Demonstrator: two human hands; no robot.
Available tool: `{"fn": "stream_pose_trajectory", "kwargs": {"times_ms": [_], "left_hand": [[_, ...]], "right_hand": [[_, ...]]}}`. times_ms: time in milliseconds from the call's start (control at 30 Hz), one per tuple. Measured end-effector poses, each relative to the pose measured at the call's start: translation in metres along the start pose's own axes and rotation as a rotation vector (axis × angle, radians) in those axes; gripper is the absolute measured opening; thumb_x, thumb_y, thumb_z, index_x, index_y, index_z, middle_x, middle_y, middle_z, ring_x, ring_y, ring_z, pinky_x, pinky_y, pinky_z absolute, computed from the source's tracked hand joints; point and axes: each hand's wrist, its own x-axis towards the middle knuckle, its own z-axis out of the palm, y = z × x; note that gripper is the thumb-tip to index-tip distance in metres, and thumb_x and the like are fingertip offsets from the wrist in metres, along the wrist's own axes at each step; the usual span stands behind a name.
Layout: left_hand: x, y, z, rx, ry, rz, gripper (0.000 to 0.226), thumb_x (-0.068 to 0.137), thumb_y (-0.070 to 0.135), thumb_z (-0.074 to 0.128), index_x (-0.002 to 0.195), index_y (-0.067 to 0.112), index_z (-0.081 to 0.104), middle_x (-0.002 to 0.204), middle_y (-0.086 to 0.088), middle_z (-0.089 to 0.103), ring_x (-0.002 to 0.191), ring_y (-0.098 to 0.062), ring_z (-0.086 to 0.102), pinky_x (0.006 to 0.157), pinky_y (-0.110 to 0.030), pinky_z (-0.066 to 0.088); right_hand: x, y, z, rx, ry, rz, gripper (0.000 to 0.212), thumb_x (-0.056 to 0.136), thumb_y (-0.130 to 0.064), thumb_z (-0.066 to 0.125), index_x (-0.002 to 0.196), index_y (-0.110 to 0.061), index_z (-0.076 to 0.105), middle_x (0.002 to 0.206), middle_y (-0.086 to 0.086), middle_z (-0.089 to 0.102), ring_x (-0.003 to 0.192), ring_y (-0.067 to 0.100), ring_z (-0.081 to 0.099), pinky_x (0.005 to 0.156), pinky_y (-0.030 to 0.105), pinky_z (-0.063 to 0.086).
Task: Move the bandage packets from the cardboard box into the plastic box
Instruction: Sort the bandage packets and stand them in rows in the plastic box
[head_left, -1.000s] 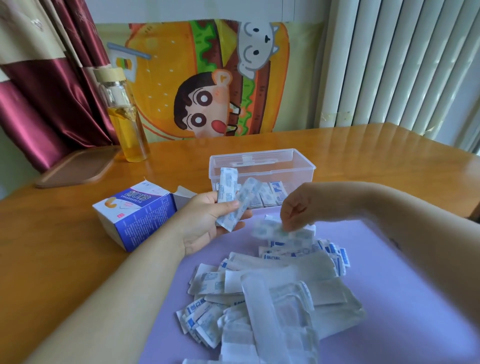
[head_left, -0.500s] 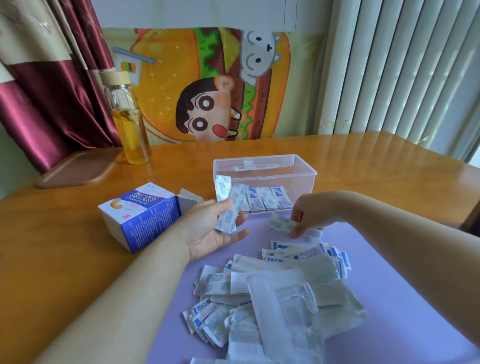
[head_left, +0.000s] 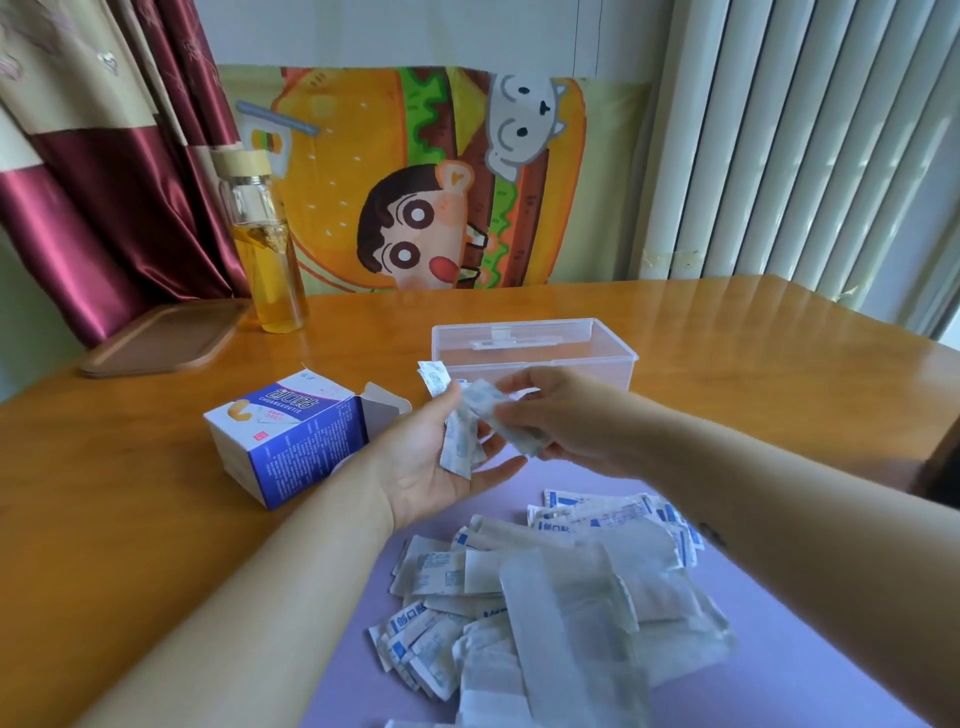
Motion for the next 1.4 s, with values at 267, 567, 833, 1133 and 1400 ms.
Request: {"fn": "stream_pose_trajectory", "kwargs": {"times_ms": [267,567,833,1133,1400], "left_hand": [[-0.001,-0.002,0.004,-0.034,0.021,0.071,0.027,0.099,0.022,0.041,0.095,0.007,0.064,0.076,-0.010,0.072,0.065,-0.019,0.071,0.065,-0.032,0.058],[-0.007,-0.007,0.011,0.175,-0.069,0.069,0.018,0.098,0.015,0.042,0.097,0.011,0.059,0.081,-0.009,0.060,0.062,-0.016,0.065,0.050,-0.029,0.055],[-0.007,-0.012,0.011,0.472,-0.117,0.074,0.013,0.097,0.020,0.049,0.088,0.010,0.052,0.065,0.000,0.046,0.059,-0.010,0.051,0.055,-0.026,0.050],[-0.010,0.000,0.002,0.667,0.029,0.233,0.015,0.094,0.028,0.053,0.088,0.015,0.059,0.065,0.003,0.040,0.055,-0.007,0.034,0.043,-0.014,0.026],[-0.017,0.002,0.007,0.650,-0.096,0.187,0.025,0.094,0.035,0.045,0.091,0.014,0.059,0.056,0.005,0.036,0.052,-0.008,0.037,0.059,-0.021,0.046]], "right_hand": [[-0.001,0.000,0.021,-0.295,0.144,-0.309,0.013,0.084,-0.029,0.068,0.089,-0.020,0.060,0.081,-0.004,0.057,0.068,0.010,0.052,0.057,0.017,0.041],[-0.011,0.014,0.007,-0.854,0.005,-0.593,0.107,0.067,-0.047,0.079,0.146,-0.045,0.007,0.153,-0.004,-0.001,0.125,0.022,0.040,0.099,0.038,0.045],[-0.020,0.005,0.000,-0.819,-0.046,-0.583,0.092,0.063,-0.043,0.083,0.138,-0.038,0.030,0.144,-0.008,0.015,0.102,0.022,0.056,0.084,0.031,0.048],[-0.023,-0.017,-0.016,-0.651,0.072,-0.658,0.033,0.086,-0.012,0.063,0.117,-0.025,0.061,0.100,-0.009,0.058,0.077,0.009,0.058,0.077,0.025,0.051],[-0.022,-0.023,-0.009,-0.572,0.313,-0.717,0.026,0.089,-0.002,0.056,0.104,-0.017,0.070,0.086,-0.012,0.061,0.065,-0.006,0.054,0.065,0.003,0.040]]}}
